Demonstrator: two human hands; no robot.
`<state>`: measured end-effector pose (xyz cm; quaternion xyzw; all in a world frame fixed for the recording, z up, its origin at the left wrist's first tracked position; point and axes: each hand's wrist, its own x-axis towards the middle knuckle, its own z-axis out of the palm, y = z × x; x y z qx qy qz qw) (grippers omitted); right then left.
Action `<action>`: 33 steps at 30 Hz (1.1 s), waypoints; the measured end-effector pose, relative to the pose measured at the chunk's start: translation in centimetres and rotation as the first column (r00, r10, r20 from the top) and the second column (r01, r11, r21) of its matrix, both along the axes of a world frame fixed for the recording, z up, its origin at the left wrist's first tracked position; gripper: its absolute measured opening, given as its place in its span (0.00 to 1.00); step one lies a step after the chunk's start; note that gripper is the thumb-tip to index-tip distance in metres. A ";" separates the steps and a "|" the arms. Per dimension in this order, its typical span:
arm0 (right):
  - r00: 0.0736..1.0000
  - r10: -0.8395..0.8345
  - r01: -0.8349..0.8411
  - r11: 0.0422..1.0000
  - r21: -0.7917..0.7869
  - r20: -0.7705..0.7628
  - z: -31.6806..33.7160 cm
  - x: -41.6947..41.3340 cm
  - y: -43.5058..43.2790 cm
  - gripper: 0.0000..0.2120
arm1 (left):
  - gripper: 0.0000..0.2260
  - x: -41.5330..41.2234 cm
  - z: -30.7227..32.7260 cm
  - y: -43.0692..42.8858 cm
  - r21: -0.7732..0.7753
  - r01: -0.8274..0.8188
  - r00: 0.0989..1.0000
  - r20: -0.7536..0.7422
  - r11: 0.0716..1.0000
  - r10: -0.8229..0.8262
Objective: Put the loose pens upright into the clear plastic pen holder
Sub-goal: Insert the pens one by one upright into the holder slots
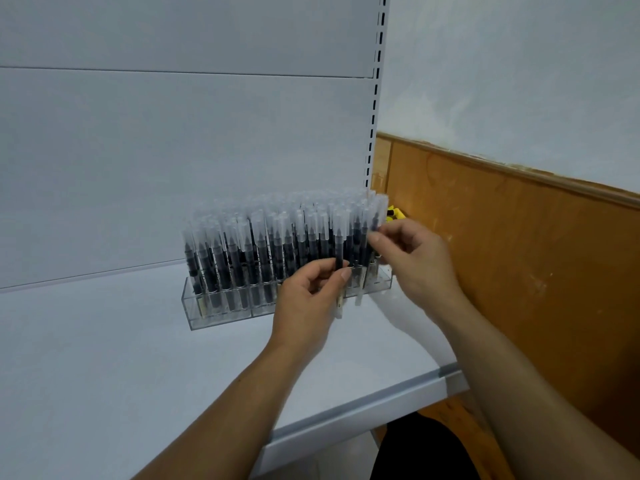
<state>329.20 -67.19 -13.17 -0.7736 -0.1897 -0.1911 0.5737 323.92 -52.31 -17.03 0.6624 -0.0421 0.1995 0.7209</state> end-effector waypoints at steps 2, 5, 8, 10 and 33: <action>0.995 -0.096 0.093 0.993 0.068 0.040 0.9 0.9 -0.5 0.01 | 0.06 0.0 0.0 -0.1 -0.025 -0.010 1.000 -0.010 1.000 0.010; 0.983 -0.157 0.152 0.987 0.052 0.097 1.7 1.8 -0.8 0.02 | 0.05 -0.1 0.2 -0.2 -0.026 0.003 1.000 -0.009 1.000 -0.003; 0.980 -0.166 0.166 0.986 0.005 0.108 1.6 2.3 -0.5 0.04 | 0.06 -0.2 0.2 -0.3 -0.047 0.009 1.000 -0.009 0.999 -0.010; 0.980 -0.164 0.166 0.986 -0.012 0.110 1.3 2.6 -0.4 0.06 | 0.08 -0.1 0.1 -0.3 -0.061 0.007 1.000 -0.013 0.998 -0.008; 0.999 0.036 -0.036 0.994 -0.106 0.003 -2.0 -1.3 -0.1 0.04 | 0.08 0.0 -0.2 -0.1 0.227 -0.029 0.999 0.050 0.973 0.018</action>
